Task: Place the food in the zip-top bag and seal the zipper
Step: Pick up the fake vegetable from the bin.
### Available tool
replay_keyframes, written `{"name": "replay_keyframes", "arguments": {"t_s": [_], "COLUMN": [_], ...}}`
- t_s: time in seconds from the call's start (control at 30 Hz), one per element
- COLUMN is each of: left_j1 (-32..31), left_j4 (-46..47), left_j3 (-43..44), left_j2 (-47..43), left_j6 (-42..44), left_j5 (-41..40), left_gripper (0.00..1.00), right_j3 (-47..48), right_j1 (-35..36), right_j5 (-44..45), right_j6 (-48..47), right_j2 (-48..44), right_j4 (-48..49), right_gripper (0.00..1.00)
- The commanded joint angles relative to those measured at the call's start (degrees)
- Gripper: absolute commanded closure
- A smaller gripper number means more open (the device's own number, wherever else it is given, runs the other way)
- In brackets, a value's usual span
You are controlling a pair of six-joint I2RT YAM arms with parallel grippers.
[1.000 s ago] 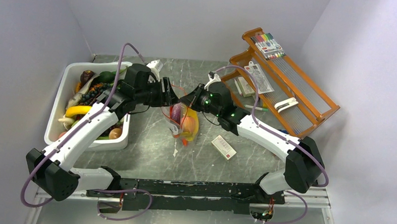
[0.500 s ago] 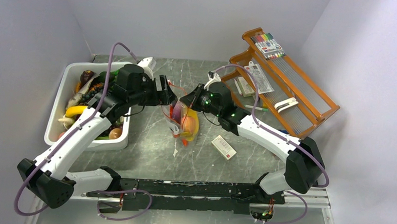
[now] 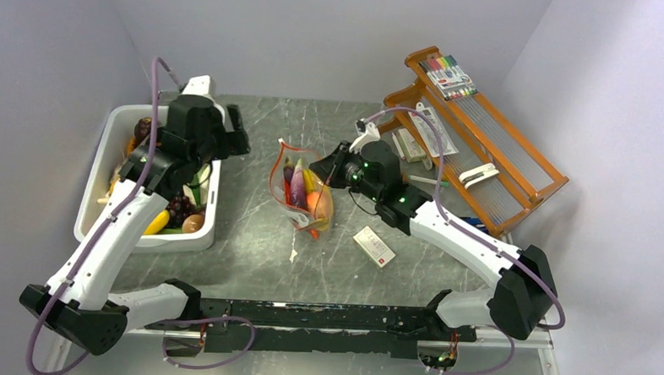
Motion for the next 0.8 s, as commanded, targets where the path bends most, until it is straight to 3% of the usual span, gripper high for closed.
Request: {"name": "replay_keyframes", "arguments": {"t_s": [0.0, 0.13, 0.27, 0.37, 0.47, 0.57, 0.77], "left_j1": [9.4, 17.7, 24.6, 28.8, 33.4, 35.1, 35.7], "left_j4": [-1.3, -0.2, 2.9, 5.0, 9.2, 14.8, 15.9], "left_j3": [-0.8, -5.2, -9.6, -13.1, -17.2, -20.8, -20.8], "left_j2": [-1.4, -1.8, -1.2, -0.7, -1.0, -0.7, 5.9], "left_j6": [3.2, 4.0, 3.8, 3.2, 3.0, 3.7, 3.1], "left_j5": [-0.3, 2.8, 8.6, 10.0, 13.7, 19.9, 17.8], "left_gripper": [0.17, 0.21, 0.4, 0.41, 0.51, 0.44, 0.46], "right_j3": [-1.2, -1.4, -1.3, -1.7, -2.8, -3.4, -2.7], "right_j1": [0.2, 0.3, 0.2, 0.2, 0.3, 0.2, 0.2], "right_j5": [1.6, 0.2, -0.1, -0.3, 0.0, 0.7, 1.0], "right_j6": [-2.8, -3.5, -4.2, -3.8, -3.5, -3.1, -2.7], "right_j2": [-2.6, -3.5, -3.5, -3.6, -4.1, -4.5, -4.0], "right_j4": [1.3, 1.0, 1.3, 1.7, 2.4, 2.8, 2.3], "right_gripper": [1.0, 1.0, 1.0, 1.0, 1.0, 1.0, 1.0]}}
